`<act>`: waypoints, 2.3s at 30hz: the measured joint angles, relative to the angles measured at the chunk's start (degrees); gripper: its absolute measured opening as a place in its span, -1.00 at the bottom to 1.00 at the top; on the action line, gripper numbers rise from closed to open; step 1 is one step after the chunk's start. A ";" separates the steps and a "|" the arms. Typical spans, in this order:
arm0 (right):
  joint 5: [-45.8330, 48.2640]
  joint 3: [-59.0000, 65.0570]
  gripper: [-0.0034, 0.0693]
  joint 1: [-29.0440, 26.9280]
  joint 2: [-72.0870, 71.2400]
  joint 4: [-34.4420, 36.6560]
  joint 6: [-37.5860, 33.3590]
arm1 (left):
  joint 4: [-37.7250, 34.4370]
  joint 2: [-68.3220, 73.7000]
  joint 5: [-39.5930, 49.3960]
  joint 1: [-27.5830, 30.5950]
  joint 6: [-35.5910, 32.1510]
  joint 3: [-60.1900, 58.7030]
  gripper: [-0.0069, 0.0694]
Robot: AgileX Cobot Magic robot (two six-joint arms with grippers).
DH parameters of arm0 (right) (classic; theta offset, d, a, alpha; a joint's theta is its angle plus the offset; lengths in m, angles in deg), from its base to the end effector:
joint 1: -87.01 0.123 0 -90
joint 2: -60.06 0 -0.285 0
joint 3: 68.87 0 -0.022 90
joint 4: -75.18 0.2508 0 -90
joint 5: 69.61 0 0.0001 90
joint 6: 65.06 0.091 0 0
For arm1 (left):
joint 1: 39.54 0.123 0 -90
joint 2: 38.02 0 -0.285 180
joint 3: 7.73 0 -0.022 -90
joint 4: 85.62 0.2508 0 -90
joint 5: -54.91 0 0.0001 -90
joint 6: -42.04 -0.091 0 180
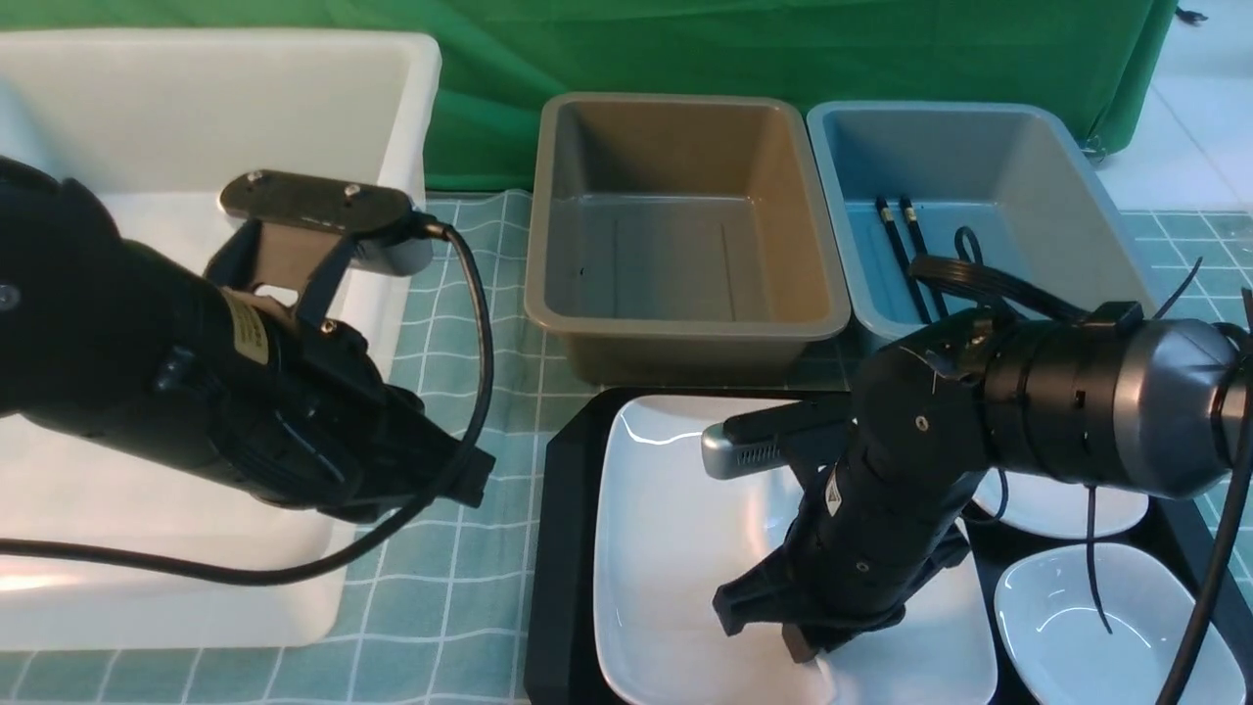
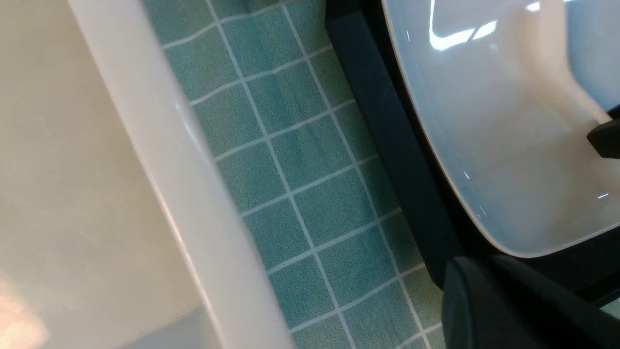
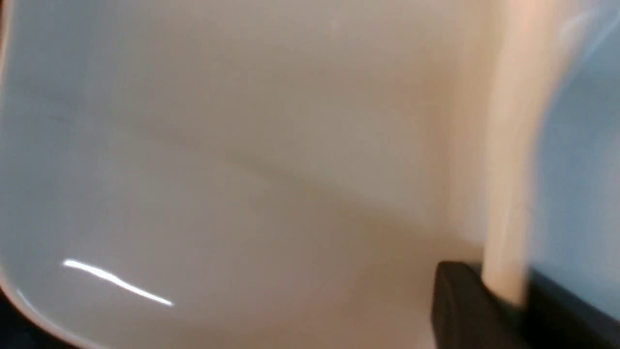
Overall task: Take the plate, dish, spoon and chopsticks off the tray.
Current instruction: Use the right arm to grab a soup spoon from the plate, then use the right arm to put the soup spoon into the small storage box in the middle, then use the right arm to grab a small plate from the dinner plate
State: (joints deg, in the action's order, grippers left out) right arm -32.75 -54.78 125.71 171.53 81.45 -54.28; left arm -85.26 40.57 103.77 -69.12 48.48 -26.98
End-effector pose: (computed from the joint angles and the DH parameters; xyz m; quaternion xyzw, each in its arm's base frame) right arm 0.2684 0.2227 0.1738 -0.2010 0.9669 0.0994 0.1222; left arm 0.2132 -0.1205 0.3138 0.1934 0.9383 -0.0859 0.2734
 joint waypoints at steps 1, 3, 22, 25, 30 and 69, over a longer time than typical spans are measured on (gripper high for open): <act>0.01 0.00 -0.69 0.00 -0.33 0.00 0.00 | 0.00 0.00 0.00 0.00 0.00 0.00 -0.79; 1.02 -0.13 -0.69 0.00 -3.72 0.00 -0.27 | 0.00 0.00 0.18 0.00 0.00 0.00 -0.79; 11.77 -56.65 -0.68 -15.13 17.72 4.41 -10.21 | -1.51 0.00 1.59 0.00 -0.04 0.00 -0.79; 17.65 -67.59 -0.54 -15.07 27.27 5.36 -10.05 | -1.58 0.00 3.12 0.00 -0.04 0.00 -0.79; 25.57 -75.06 0.15 -15.07 31.49 4.85 -8.71 | -1.97 0.00 4.04 0.00 0.08 0.00 -0.79; 13.43 17.35 -0.28 -30.24 -30.99 0.78 -20.64 | -2.89 27.69 12.25 -9.39 -0.19 22.96 -0.79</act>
State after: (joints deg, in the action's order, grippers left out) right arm -19.32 -37.43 95.47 140.54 82.22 -74.92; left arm -88.16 68.25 116.03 -78.52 48.28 -4.03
